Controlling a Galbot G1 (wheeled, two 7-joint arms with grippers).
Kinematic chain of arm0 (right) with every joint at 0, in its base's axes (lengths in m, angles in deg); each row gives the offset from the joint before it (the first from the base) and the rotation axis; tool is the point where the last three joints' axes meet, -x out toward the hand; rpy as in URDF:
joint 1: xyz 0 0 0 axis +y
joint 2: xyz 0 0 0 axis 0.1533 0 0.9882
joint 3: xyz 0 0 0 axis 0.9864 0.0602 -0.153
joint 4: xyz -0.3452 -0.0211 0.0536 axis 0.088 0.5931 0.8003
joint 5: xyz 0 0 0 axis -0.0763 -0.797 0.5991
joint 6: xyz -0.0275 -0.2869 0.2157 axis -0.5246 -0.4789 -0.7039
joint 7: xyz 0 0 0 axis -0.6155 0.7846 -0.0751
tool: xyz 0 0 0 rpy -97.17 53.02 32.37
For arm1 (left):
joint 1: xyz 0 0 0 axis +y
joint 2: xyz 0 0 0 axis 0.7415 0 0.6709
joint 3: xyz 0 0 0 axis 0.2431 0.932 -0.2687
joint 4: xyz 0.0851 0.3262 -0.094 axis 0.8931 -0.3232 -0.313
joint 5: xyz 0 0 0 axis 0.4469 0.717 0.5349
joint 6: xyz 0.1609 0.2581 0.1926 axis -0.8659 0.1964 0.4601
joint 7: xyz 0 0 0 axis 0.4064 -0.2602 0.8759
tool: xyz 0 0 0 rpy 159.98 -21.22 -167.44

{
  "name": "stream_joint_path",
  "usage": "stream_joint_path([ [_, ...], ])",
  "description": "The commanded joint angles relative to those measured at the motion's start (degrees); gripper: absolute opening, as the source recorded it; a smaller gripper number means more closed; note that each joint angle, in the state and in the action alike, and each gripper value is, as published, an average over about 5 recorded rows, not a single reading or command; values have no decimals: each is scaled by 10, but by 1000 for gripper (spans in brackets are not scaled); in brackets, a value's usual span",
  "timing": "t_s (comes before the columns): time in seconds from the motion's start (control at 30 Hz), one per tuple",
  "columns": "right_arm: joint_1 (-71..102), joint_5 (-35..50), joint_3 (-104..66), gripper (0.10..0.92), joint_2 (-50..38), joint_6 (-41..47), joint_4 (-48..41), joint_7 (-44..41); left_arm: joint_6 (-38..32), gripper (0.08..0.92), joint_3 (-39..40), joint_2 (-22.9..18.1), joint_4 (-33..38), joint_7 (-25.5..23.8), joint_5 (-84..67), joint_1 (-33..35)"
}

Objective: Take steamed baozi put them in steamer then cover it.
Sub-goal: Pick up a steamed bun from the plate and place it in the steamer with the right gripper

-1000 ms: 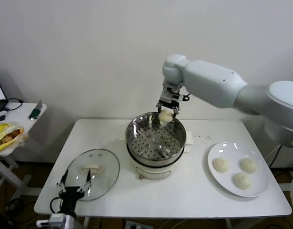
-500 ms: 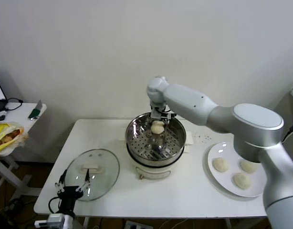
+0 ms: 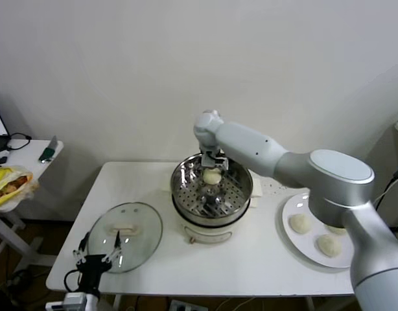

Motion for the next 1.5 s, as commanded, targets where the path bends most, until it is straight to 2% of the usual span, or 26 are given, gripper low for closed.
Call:
stream_joint_path([
  [0.03, -56, 76, 7, 823, -61, 11, 93, -26, -1, 823, -1, 2, -2, 1, 1, 4],
  [0.2, -153, 220, 72, 823, -169, 65, 163, -34, -2, 823, 0, 2, 0, 2, -4, 10],
  [0.3, -216, 342, 150, 823, -236, 126, 185, 10, -1, 823, 3, 2, 4, 3, -2, 11],
  [0.43, -274, 482, 265, 823, -321, 256, 225, 74, 1, 823, 8, 0, 9, 3, 1, 8],
  [0.6, -268, 576, 301, 823, -440, 427, 290, 51, 7, 823, 13, -2, 19, 3, 3, 6],
  [0.7, -238, 614, 306, 823, -498, 486, 309, 49, 9, 823, 15, -3, 20, 4, 7, 4],
  [0.83, -168, 609, 276, 823, -544, 510, 310, 47, 11, 823, 14, -3, 20, 4, 10, 3],
  [0.97, -70, 546, 216, 823, -556, 510, 285, 45, 11, 823, 12, -2, 21, 4, 11, 4],
  [1.23, 119, 414, 43, 823, -510, 495, 189, 37, 8, 823, 6, 1, 23, -1, 12, 14],
  [1.5, 185, 379, -23, 823, -469, 485, 135, 46, 6, 823, 2, 0, 17, 0, 13, 18],
])
